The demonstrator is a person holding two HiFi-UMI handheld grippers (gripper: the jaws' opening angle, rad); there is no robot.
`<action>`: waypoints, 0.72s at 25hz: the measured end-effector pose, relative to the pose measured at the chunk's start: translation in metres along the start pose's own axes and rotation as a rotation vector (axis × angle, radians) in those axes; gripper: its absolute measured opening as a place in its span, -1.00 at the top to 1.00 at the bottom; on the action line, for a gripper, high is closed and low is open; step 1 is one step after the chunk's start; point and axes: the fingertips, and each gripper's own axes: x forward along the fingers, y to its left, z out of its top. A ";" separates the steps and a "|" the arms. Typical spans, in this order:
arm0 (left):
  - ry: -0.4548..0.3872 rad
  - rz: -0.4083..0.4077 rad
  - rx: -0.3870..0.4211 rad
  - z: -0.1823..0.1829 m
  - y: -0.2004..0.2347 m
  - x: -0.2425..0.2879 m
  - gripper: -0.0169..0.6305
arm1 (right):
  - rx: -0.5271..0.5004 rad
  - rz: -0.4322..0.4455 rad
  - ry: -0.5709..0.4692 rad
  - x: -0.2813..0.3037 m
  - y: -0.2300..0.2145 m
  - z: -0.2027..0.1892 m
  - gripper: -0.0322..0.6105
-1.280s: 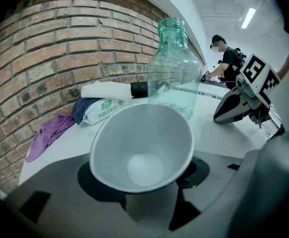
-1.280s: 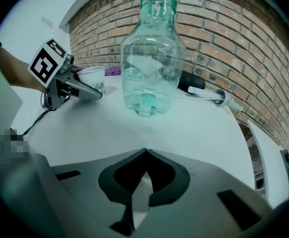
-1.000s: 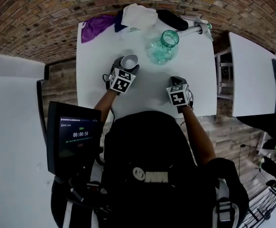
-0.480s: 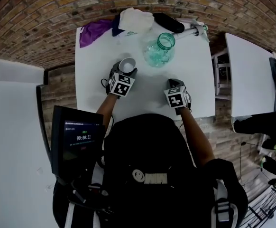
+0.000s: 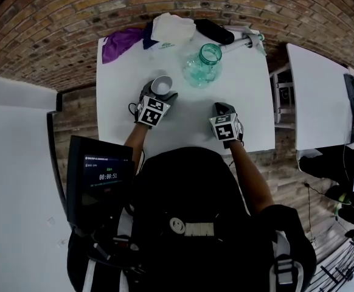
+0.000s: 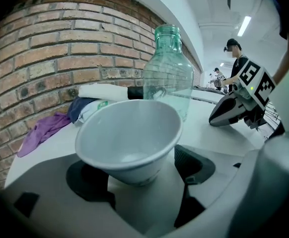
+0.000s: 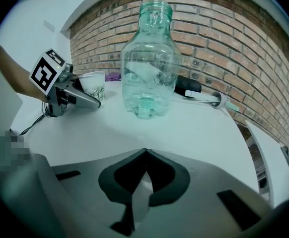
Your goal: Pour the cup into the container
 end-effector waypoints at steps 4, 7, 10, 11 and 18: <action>-0.038 0.045 -0.111 -0.001 0.012 -0.011 -0.79 | 0.017 0.000 -0.041 0.000 0.000 0.000 0.89; -0.095 0.124 -0.192 -0.003 0.026 -0.031 -0.92 | 0.007 -0.013 -0.058 -0.001 0.000 0.001 0.89; -0.153 0.223 -0.198 -0.007 0.032 -0.052 -0.93 | 0.000 -0.017 -0.061 -0.002 -0.001 0.001 0.89; -0.172 0.258 -0.201 -0.009 0.034 -0.059 -0.93 | -0.002 -0.018 -0.061 -0.002 -0.001 0.000 0.89; -0.199 0.349 -0.164 -0.023 0.026 -0.090 -0.92 | -0.015 -0.027 -0.080 -0.004 0.001 0.000 0.89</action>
